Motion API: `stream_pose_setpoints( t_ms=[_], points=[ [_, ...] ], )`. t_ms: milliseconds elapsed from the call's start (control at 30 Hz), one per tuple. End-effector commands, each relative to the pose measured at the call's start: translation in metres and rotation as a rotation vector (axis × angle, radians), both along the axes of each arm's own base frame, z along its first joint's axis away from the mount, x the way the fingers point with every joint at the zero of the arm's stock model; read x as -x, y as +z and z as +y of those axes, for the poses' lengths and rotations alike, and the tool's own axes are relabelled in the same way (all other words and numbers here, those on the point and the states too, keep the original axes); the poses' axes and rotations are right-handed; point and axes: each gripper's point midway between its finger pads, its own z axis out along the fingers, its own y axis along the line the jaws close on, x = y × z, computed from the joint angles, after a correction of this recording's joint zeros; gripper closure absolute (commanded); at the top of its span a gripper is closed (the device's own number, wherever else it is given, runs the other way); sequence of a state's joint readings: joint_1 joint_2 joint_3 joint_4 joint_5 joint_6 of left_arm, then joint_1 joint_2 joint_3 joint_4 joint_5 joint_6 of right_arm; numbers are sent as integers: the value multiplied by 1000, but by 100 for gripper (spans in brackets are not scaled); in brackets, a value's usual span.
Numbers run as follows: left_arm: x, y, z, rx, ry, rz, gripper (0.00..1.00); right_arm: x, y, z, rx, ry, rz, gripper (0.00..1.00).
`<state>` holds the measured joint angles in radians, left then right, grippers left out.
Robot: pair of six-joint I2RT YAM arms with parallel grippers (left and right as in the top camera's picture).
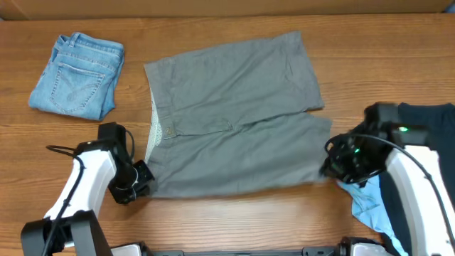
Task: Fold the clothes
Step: 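Lift both bottom corners and fold them up toward the waistband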
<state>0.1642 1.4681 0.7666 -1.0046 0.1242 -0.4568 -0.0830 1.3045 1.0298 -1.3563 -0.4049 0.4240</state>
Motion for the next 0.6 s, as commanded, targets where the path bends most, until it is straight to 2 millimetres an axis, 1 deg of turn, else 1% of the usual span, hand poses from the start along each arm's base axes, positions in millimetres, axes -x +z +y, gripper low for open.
stream_pose_setpoints(
  t_ms=[0, 33, 67, 100, 133, 167, 233, 300, 333, 400, 500, 533, 567],
  points=[
    [-24, 46, 5, -24, -42, -140, 96, -24, 60, -16, 110, -1, -187, 96],
    [-28, 63, 6, -34, -54, -188, 96, -31, 83, -19, 130, -5, -247, 96],
    [-29, 73, 7, -44, -60, -209, 96, -33, 94, -21, 138, -8, -273, 96],
    [-28, 86, 11, -73, -60, -231, 96, -38, 111, -21, 144, -11, -317, 96],
    [-27, 91, 13, -86, -60, -238, 96, -39, 116, -21, 144, -11, -329, 96],
    [-25, 99, 15, -105, -61, -251, 96, -42, 128, -22, 150, -14, -363, 96],
    [-18, 123, 21, -154, -58, -289, 96, -49, 157, -24, 164, -21, -448, 96],
    [-17, 138, 21, -161, -56, -327, 96, -53, 175, -24, 166, -33, -503, 96],
    [-16, 148, 20, -165, -55, -355, 96, -54, 184, -24, 163, -48, -524, 96],
    [-14, 164, 21, -175, -53, -394, 96, -56, 196, -24, 165, -53, -563, 96],
    [-16, 201, 27, -233, -43, -489, 96, -60, 212, -25, 155, -92, -607, 96],
    [-17, 207, 29, -244, -40, -501, 96, -62, 215, -25, 153, -101, -617, 96],
    [-18, 217, 31, -259, -37, -524, 96, -65, 219, -25, 151, -107, -636, 96]
  ],
)
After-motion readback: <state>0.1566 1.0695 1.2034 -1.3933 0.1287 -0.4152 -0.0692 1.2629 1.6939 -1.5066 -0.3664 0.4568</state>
